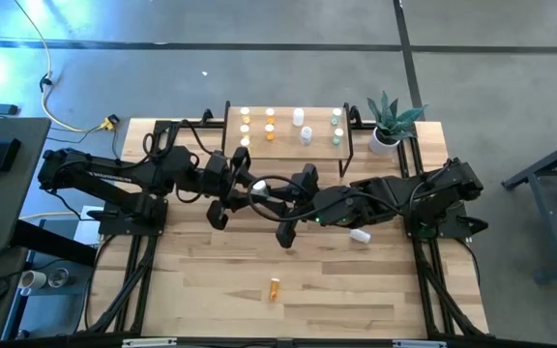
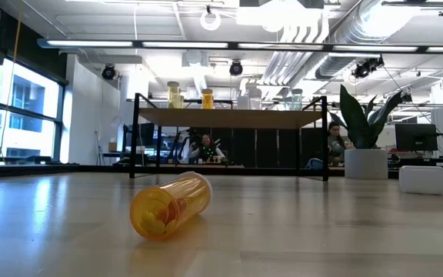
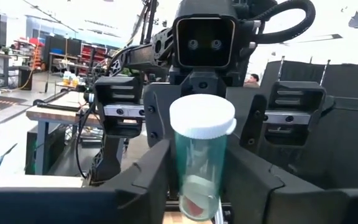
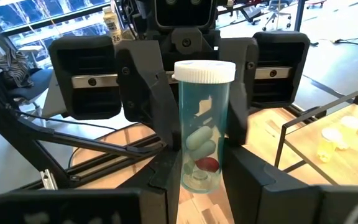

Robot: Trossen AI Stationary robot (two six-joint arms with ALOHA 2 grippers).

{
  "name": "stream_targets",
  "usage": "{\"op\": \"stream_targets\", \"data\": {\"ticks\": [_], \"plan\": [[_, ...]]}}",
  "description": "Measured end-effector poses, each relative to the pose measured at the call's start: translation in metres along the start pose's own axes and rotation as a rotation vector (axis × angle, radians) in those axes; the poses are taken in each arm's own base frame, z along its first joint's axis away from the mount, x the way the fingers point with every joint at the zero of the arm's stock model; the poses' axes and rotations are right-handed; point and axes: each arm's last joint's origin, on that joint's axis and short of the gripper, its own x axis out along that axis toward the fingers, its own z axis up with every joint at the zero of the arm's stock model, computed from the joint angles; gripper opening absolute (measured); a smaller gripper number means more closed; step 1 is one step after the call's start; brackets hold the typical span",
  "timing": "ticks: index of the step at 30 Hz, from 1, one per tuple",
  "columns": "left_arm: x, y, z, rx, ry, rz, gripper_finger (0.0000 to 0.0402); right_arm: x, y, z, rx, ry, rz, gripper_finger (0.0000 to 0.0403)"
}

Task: Pick and place medicine bottles onto shelf by color
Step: Put the blue pill bottle on the shelf and align it to the other blue pill bottle

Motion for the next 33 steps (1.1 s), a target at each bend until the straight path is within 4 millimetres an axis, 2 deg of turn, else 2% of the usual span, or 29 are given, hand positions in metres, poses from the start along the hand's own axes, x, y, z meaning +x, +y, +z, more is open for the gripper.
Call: {"op": "stream_targets", "data": {"ticks": [7, 17, 27, 33], "plan": [[0.000, 0.000, 0.000, 0.024, 0.003, 0.001, 0.0076, 0.000, -0.001, -0.001, -0.004, 0.014, -0.010, 0.0087], [0.000, 0.001, -0.001, 0.025, 0.009, 0.006, 0.0082, 0.000, -0.002, -0.003, 0.012, 0.031, -0.016, 0.0090], [0.000, 0.002, -0.005, 0.086, 0.045, 0.024, 0.0083, -0.001, -0.003, -0.006, -0.003, 0.066, -0.008, 0.0170], [-0.001, 0.006, -0.014, 0.142, 0.132, 0.125, 0.0083, -0.015, -0.017, -0.003, -0.042, 0.135, -0.050, 0.0188]]}}
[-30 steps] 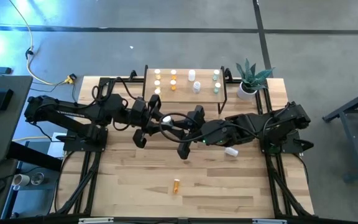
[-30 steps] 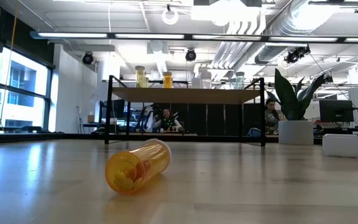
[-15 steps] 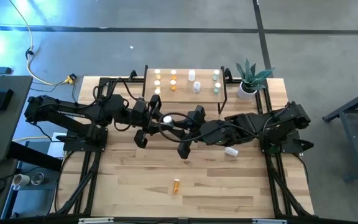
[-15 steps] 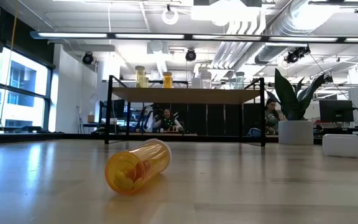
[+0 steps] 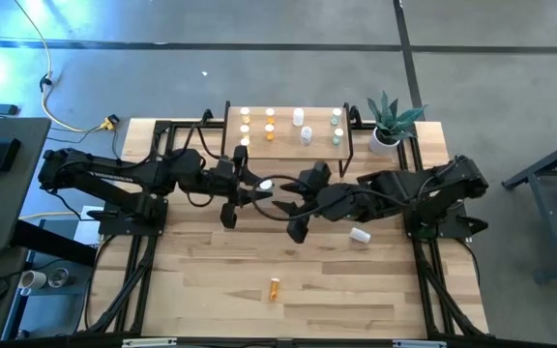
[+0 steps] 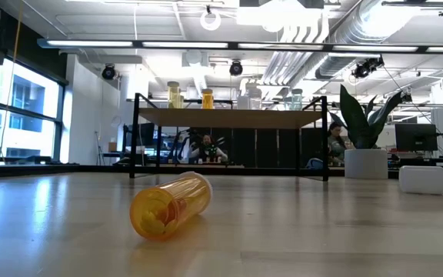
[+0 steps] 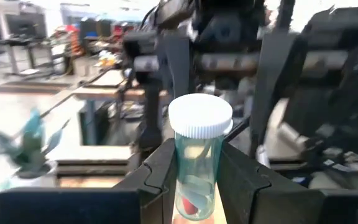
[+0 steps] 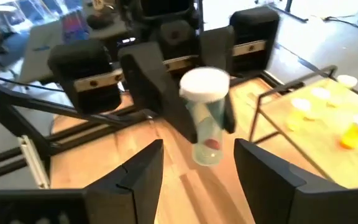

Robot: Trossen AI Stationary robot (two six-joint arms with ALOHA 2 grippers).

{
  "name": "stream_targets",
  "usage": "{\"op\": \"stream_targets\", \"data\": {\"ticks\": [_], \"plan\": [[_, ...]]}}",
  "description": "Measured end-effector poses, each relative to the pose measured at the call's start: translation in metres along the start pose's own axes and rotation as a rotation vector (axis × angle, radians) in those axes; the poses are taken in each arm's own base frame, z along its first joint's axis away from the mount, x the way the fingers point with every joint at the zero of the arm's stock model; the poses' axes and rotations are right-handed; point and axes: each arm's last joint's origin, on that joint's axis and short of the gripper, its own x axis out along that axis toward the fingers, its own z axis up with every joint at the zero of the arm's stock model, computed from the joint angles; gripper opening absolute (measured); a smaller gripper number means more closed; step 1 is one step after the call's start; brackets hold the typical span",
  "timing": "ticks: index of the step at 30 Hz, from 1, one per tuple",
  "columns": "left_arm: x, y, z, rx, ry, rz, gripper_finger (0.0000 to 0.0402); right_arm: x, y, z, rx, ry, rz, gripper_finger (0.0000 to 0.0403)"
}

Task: Pick and place medicine bottles onto shelf by color
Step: Put the blue pill bottle on the shelf and align it to the other blue pill bottle

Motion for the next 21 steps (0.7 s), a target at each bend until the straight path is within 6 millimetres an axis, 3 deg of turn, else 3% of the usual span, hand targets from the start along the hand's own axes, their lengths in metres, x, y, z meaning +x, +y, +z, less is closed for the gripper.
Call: {"op": "stream_targets", "data": {"ticks": [12, 21], "plan": [[0.002, 0.021, -0.014, 0.060, 0.127, 0.151, 0.0083, -0.011, -0.045, 0.018, -0.208, 0.042, -0.068, 0.0189], [0.018, 0.047, -0.037, 0.049, 0.213, 0.230, 0.0083, 0.003, -0.086, 0.036, -0.358, 0.067, 0.068, 0.0189]]}}
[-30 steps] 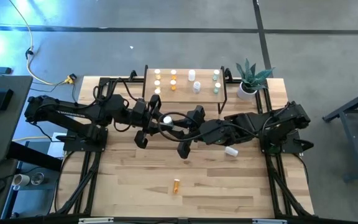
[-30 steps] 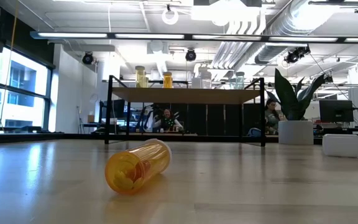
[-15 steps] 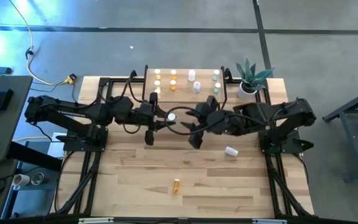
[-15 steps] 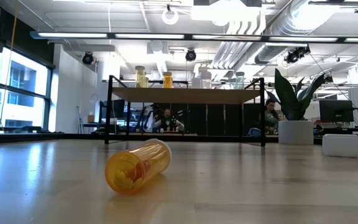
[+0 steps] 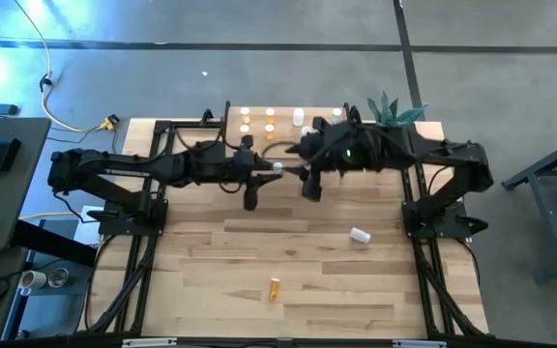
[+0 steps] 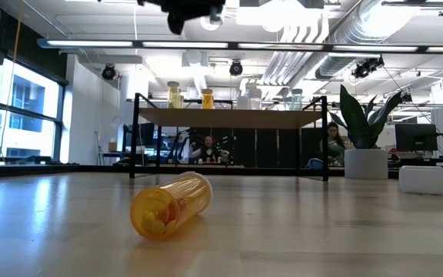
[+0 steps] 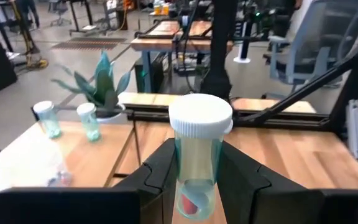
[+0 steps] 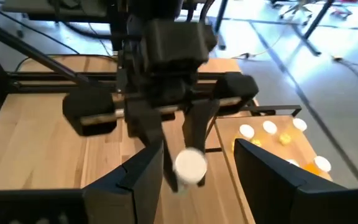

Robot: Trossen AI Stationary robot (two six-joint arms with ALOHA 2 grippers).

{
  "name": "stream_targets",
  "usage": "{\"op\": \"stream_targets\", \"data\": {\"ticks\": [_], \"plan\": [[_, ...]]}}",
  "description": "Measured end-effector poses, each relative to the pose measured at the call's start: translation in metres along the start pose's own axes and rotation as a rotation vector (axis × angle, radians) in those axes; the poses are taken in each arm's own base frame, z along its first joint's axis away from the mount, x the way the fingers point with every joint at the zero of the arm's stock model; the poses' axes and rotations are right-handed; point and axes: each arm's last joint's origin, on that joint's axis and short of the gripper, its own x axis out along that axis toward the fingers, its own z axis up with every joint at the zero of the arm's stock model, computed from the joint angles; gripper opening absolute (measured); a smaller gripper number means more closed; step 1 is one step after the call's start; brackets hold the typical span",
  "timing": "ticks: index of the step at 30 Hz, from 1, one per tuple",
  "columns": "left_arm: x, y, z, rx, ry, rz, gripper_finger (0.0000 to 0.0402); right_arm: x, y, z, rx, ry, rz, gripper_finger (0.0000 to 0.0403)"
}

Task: Pick and place medicine bottles onto shelf by color
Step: Put the blue pill bottle on the shelf and align it to the other blue pill bottle

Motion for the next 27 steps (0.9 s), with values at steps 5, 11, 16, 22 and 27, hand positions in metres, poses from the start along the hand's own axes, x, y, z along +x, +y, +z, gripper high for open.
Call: {"op": "stream_targets", "data": {"ticks": [5, 11, 16, 22, 27], "plan": [[0.012, 0.006, -0.011, -0.004, 0.047, 0.021, 0.0083, 0.010, -0.028, -0.003, 0.029, 0.019, 0.078, 0.0189], [0.019, 0.013, -0.018, -0.008, 0.077, 0.042, 0.0083, 0.021, -0.048, -0.009, 0.011, 0.044, 0.183, 0.0189], [0.019, 0.020, -0.017, -0.017, 0.071, 0.069, 0.0083, 0.036, -0.056, -0.018, -0.020, 0.093, 0.241, 0.0189], [0.018, 0.028, -0.017, -0.029, 0.066, 0.094, 0.0083, 0.050, -0.061, -0.024, -0.070, 0.128, 0.242, 0.0189], [0.018, 0.028, -0.017, -0.028, 0.066, 0.094, 0.0083, 0.063, -0.063, -0.030, -0.078, 0.171, 0.244, 0.0189]]}}
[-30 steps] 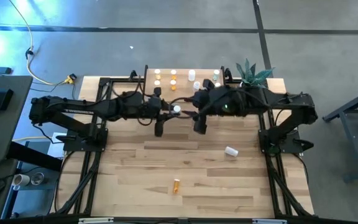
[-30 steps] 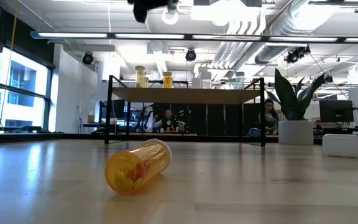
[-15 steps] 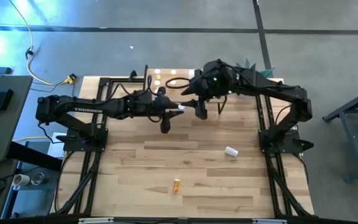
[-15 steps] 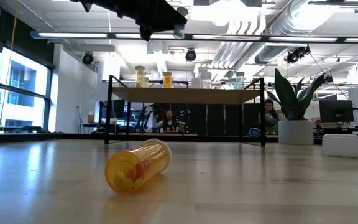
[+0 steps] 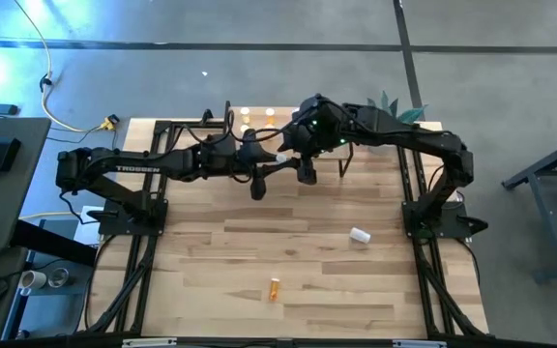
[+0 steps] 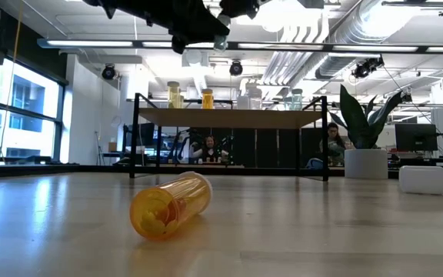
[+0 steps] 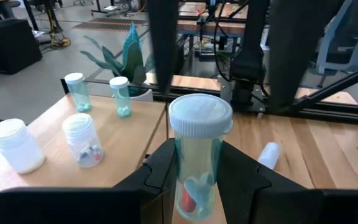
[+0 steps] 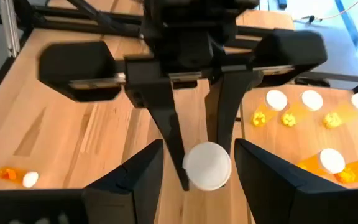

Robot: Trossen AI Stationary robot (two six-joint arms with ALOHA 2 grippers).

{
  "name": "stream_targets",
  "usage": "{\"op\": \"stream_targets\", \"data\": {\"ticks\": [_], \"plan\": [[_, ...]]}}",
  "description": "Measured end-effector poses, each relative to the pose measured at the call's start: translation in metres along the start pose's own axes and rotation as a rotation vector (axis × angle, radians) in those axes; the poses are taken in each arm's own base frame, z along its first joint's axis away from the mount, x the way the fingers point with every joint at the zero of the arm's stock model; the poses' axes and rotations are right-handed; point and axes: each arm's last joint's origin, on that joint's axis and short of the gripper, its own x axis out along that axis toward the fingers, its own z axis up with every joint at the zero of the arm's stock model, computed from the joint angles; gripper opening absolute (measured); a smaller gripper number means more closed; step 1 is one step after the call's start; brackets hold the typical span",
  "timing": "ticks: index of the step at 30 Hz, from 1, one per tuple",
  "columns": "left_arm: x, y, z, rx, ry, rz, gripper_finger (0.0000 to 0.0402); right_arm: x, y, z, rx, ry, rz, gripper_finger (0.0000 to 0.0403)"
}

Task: Pick and place medicine bottles onto shelf by color
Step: Put the blue pill bottle on the shelf and align it to the other blue pill bottle

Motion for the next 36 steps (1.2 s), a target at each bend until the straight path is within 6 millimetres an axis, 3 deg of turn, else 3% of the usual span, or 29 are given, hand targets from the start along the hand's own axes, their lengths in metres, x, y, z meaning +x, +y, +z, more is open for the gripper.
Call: {"op": "stream_targets", "data": {"ticks": [16, 28, 36], "plan": [[0.000, 0.000, 0.001, 0.000, -0.011, -0.001, 0.0083, 0.015, -0.004, -0.005, -0.008, 0.053, -0.006, 0.0187], [0.000, 0.001, 0.001, 0.007, -0.008, 0.002, 0.0083, 0.015, -0.004, -0.006, 0.017, 0.056, -0.008, 0.0123], [0.000, 0.001, 0.001, 0.007, -0.008, 0.002, 0.0088, 0.015, -0.004, -0.006, 0.017, 0.058, -0.008, 0.0115]]}}
